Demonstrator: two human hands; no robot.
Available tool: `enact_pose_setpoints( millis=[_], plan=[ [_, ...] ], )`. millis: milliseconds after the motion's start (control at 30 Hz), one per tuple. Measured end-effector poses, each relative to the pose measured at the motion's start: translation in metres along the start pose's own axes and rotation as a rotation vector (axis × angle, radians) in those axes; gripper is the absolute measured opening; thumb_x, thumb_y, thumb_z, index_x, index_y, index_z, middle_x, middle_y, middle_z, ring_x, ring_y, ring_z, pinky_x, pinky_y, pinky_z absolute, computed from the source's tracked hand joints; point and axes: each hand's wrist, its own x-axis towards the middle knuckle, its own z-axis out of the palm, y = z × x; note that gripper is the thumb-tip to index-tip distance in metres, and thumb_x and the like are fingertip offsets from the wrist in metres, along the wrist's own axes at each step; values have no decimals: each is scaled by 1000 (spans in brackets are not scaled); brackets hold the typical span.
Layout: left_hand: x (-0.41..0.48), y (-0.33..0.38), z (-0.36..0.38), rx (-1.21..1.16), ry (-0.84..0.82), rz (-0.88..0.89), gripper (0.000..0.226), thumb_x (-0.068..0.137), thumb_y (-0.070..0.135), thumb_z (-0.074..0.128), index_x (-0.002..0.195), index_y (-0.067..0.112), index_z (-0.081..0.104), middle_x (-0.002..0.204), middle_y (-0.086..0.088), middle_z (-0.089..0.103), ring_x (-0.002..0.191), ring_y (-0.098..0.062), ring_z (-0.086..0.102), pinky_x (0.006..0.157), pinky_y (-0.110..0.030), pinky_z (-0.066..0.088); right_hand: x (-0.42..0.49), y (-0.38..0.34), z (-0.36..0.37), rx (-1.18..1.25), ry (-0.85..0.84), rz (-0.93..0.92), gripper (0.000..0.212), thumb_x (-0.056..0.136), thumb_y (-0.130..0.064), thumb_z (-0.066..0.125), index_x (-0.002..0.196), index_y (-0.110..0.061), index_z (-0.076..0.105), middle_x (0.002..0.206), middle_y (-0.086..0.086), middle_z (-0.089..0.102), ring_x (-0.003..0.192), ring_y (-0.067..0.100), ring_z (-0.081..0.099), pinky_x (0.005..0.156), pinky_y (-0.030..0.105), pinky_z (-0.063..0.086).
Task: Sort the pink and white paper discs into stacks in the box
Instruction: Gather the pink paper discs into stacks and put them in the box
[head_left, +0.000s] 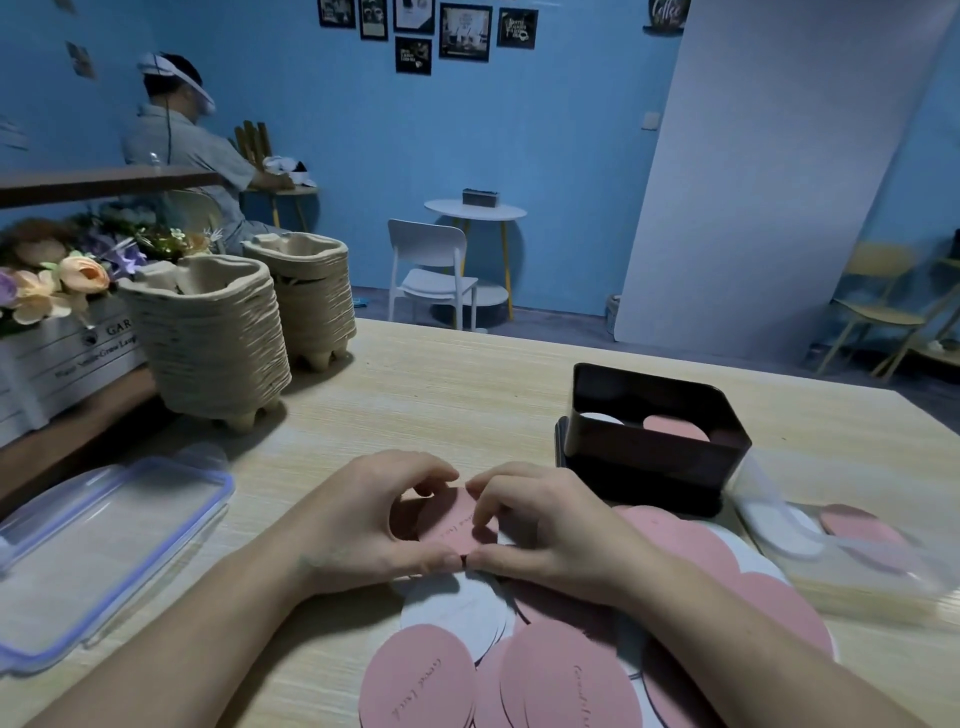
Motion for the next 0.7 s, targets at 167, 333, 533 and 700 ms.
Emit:
enact_pose_setpoints(
  millis=[167,333,533,700],
  plan=[
    [-3,-8,-7,10,-86,-70,79,65,75,84,131,38,60,120,25,61,116,3,58,98,-27,54,-6,5,-5,-4,32,66,26,81,-42,82,94,-26,67,113,-8,65,105,9,64,88,34,55],
    [-7,-14,-13,-16,-51,-122,61,65,60,85,120,44,64,115,24,67,111,5,62,94,-23,55,-11,9,-8,-12,27,102,27,81,-48,80,95,-28,68,115,-12,64,105,8,64,87,32,54],
    [-8,-19,-15,34,131,-84,52,72,31,95,115,37,67,110,28,65,101,-3,65,79,-18,53,-13,11,-9,-1,103,137,22,81,-43,79,92,-29,66,110,-13,63,106,11,64,84,33,55],
    [-3,-20,-9,-80,296,-66,44,78,14,89,107,39,68,104,20,68,88,-11,66,70,-19,53,-17,11,-11,-15,97,137,23,80,-43,78,94,-30,65,113,-15,60,103,11,64,84,31,55]
  ],
)
